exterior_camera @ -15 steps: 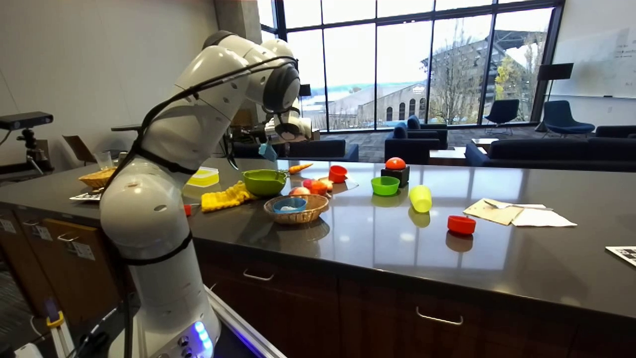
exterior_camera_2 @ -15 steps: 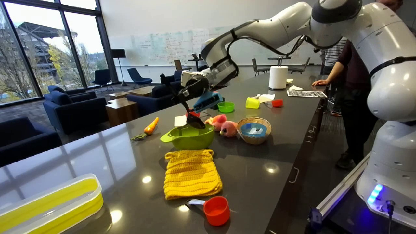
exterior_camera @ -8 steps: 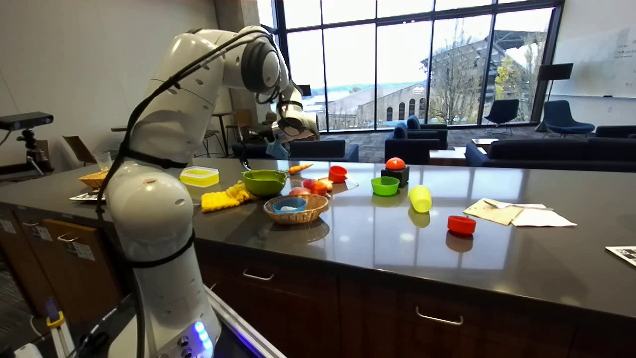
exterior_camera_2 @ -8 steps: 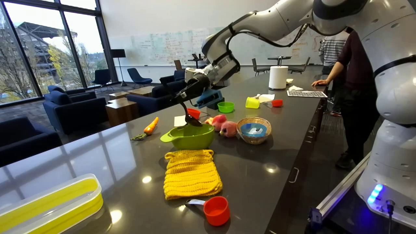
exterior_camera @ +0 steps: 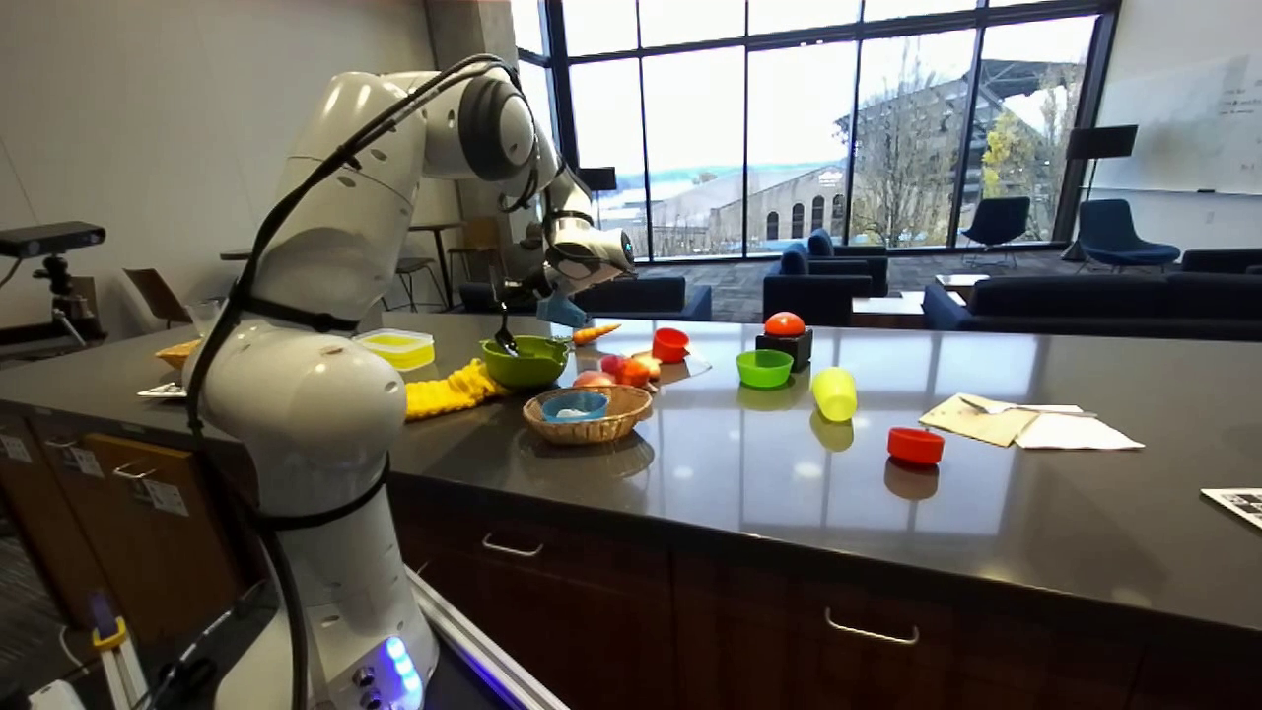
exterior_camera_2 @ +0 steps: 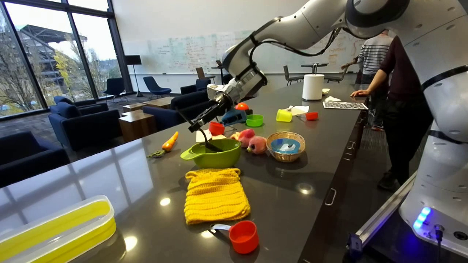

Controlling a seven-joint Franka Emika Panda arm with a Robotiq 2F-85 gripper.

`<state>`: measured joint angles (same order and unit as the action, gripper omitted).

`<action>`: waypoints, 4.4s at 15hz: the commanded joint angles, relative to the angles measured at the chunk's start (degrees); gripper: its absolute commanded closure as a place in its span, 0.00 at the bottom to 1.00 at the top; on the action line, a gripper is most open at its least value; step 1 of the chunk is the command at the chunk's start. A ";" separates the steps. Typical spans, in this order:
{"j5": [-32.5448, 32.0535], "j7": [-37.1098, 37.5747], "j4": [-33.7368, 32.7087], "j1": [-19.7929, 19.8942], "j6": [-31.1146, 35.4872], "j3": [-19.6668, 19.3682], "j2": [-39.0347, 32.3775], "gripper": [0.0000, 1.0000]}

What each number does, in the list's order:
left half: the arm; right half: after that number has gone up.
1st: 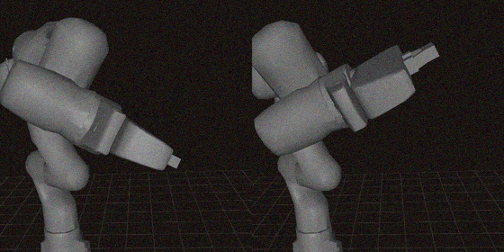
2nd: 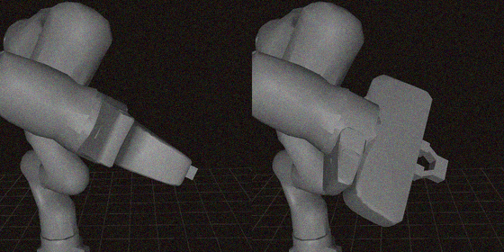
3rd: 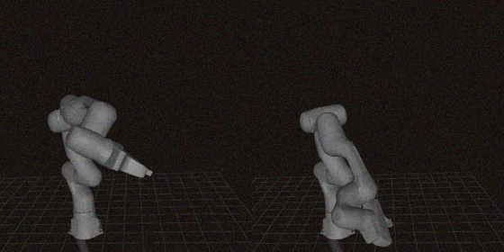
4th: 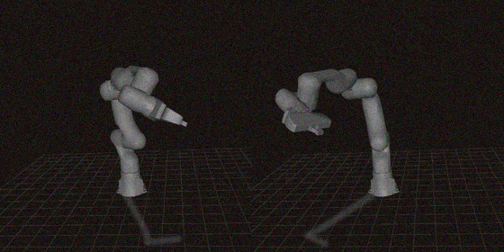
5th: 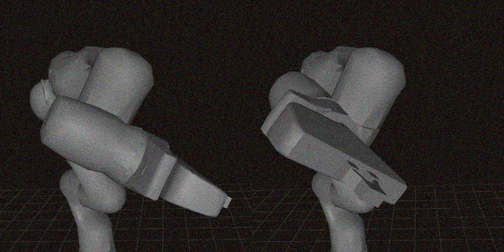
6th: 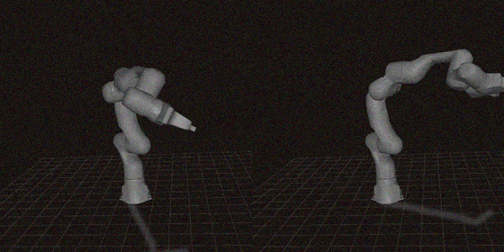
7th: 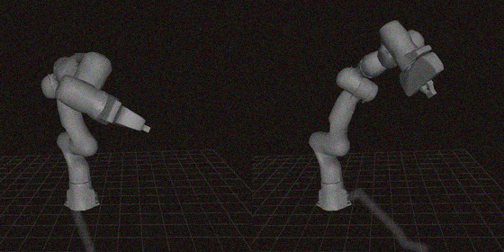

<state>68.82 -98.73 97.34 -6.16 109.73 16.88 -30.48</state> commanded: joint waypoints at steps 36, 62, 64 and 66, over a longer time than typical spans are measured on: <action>-0.57 -6.82 11.00 -8.30 37.77 -1.70 4.30 0.94; -10.97 11.90 21.49 -10.66 39.41 0.57 14.84 0.49; -13.50 15.60 23.59 -11.23 39.98 1.09 16.82 0.38; -17.69 20.86 26.01 -12.28 40.32 1.46 19.69 0.26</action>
<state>55.82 -84.78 118.10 -16.94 148.48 17.93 -16.75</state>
